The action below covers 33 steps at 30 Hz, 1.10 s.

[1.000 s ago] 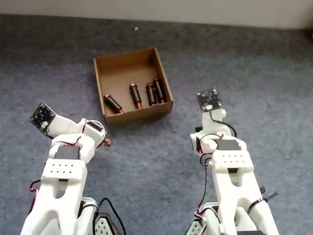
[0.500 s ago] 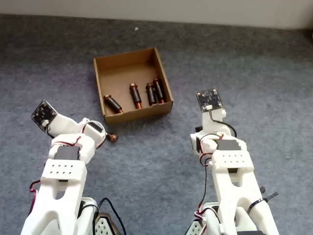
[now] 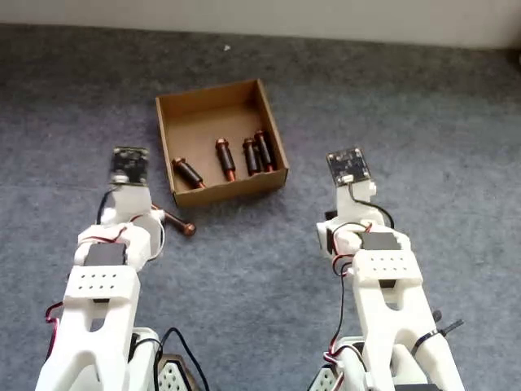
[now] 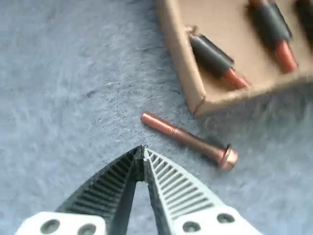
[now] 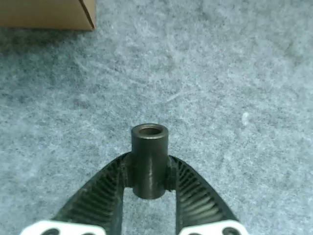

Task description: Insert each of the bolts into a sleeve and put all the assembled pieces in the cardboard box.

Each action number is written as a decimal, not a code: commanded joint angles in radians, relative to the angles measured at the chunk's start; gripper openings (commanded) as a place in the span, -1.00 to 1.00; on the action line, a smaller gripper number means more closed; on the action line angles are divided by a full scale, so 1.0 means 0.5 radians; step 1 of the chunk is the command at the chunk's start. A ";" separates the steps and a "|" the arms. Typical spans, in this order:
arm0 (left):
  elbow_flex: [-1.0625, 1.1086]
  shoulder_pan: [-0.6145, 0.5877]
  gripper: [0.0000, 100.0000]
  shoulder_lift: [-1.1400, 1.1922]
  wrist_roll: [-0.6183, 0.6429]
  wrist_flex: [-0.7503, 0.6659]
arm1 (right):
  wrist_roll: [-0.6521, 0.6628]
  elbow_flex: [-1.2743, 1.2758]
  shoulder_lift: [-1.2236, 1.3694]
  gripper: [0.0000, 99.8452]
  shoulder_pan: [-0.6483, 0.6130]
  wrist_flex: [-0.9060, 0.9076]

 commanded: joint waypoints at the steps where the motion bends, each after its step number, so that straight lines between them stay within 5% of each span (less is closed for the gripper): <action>1: -0.183 0.032 -0.97 -0.041 -0.494 0.252 | -0.009 -0.017 -0.075 -0.99 0.023 -0.035; 11: -1.045 0.124 -0.97 0.287 -0.918 1.059 | -0.009 -0.017 -0.075 -0.99 0.026 -0.038; 17: -1.484 0.207 -0.97 0.867 -1.636 1.494 | -0.009 -0.017 -0.075 -0.99 0.026 -0.038; 22: -1.662 0.207 -0.80 1.149 -2.163 1.611 | -0.009 -0.017 -0.072 -0.99 0.026 -0.038; 33: -1.683 0.253 -0.72 1.468 -2.731 1.599 | -0.009 -0.017 -0.069 -0.99 0.029 -0.038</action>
